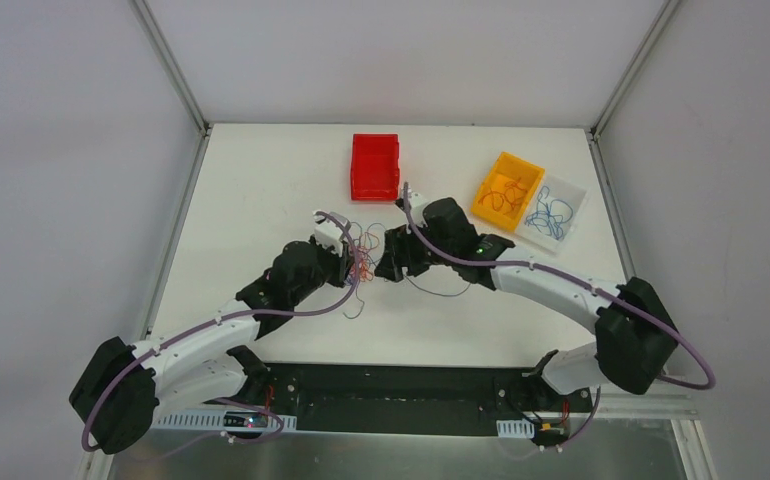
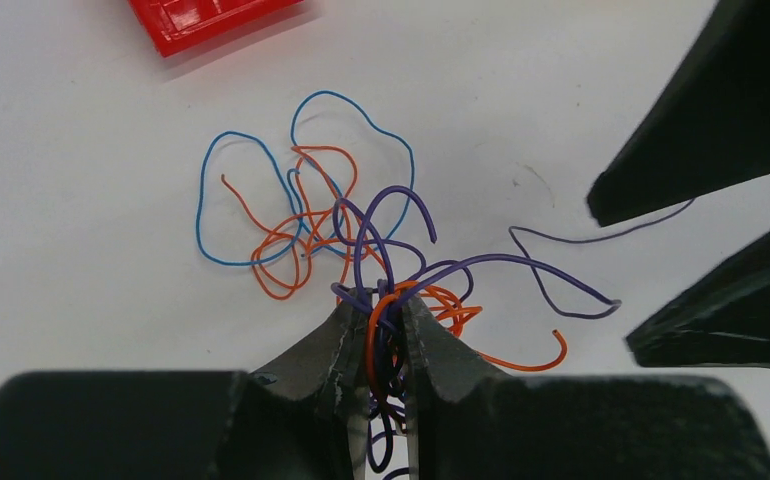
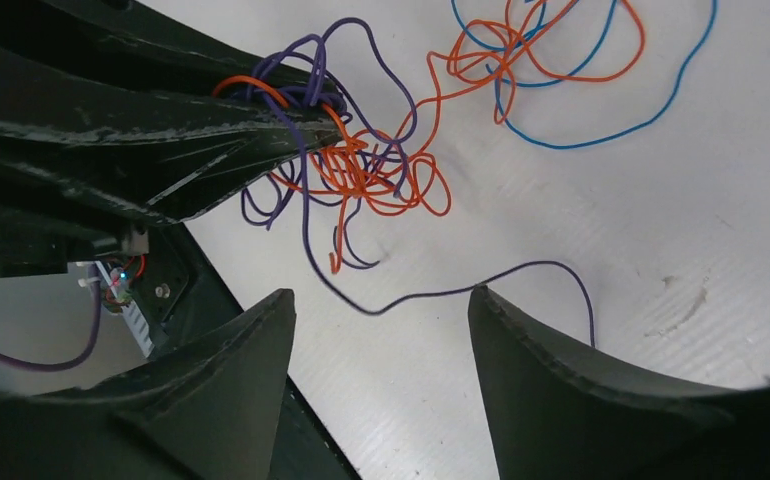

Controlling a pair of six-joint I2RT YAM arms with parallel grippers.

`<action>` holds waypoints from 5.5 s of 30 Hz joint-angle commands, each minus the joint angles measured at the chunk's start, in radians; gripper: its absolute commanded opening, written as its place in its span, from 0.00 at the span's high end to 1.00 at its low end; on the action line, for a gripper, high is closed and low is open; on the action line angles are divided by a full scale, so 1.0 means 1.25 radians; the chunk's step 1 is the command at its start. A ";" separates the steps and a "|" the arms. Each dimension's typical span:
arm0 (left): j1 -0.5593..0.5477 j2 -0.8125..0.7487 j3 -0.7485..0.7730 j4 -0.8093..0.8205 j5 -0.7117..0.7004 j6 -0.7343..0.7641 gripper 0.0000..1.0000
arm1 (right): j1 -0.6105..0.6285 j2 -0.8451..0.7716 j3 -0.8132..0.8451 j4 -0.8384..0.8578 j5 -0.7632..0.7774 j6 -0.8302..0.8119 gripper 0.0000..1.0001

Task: Untangle the cables

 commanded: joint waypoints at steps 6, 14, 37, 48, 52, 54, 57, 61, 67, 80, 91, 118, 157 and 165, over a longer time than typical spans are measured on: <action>0.006 -0.024 -0.007 0.049 0.043 0.022 0.84 | 0.033 0.106 0.074 0.135 -0.020 -0.056 0.51; 0.005 0.009 0.010 0.018 -0.057 0.012 0.72 | 0.033 0.005 0.040 0.138 0.029 -0.034 1.00; 0.143 0.165 0.119 -0.209 -0.224 -0.135 1.00 | 0.021 -0.358 0.205 -0.181 0.480 -0.040 1.00; 0.192 0.090 0.080 -0.223 -0.251 -0.186 1.00 | -0.234 -0.363 0.217 -0.339 0.567 0.103 1.00; 0.192 0.039 0.053 -0.178 -0.201 -0.171 1.00 | -0.260 -0.306 0.214 -0.342 0.395 0.116 1.00; 0.192 0.011 0.034 -0.154 -0.182 -0.163 1.00 | -0.261 -0.263 0.235 -0.357 0.346 0.112 1.00; 0.192 -0.008 0.022 -0.143 -0.170 -0.152 1.00 | -0.262 -0.191 0.279 -0.397 0.294 0.099 1.00; 0.192 -0.005 0.027 -0.144 -0.157 -0.145 1.00 | -0.261 -0.123 0.321 -0.513 0.347 0.094 1.00; 0.192 -0.007 0.029 -0.148 -0.143 -0.143 1.00 | -0.263 -0.143 0.242 -0.643 0.436 0.136 1.00; 0.191 -0.021 0.025 -0.147 -0.136 -0.141 1.00 | -0.265 -0.146 -0.019 -0.569 0.432 0.254 0.01; 0.190 -0.041 0.018 -0.150 -0.148 -0.136 1.00 | -0.317 -0.204 -0.117 -0.524 0.406 0.302 0.01; 0.190 -0.043 0.017 -0.146 -0.140 -0.129 1.00 | -0.390 -0.421 -0.365 -0.352 0.297 0.950 0.01; 0.191 -0.076 0.017 -0.158 -0.144 -0.121 1.00 | -0.502 0.051 0.222 -0.415 0.167 0.703 1.00; 0.189 -0.076 0.018 -0.160 -0.143 -0.120 1.00 | -0.401 0.096 0.421 -0.325 0.207 0.434 1.00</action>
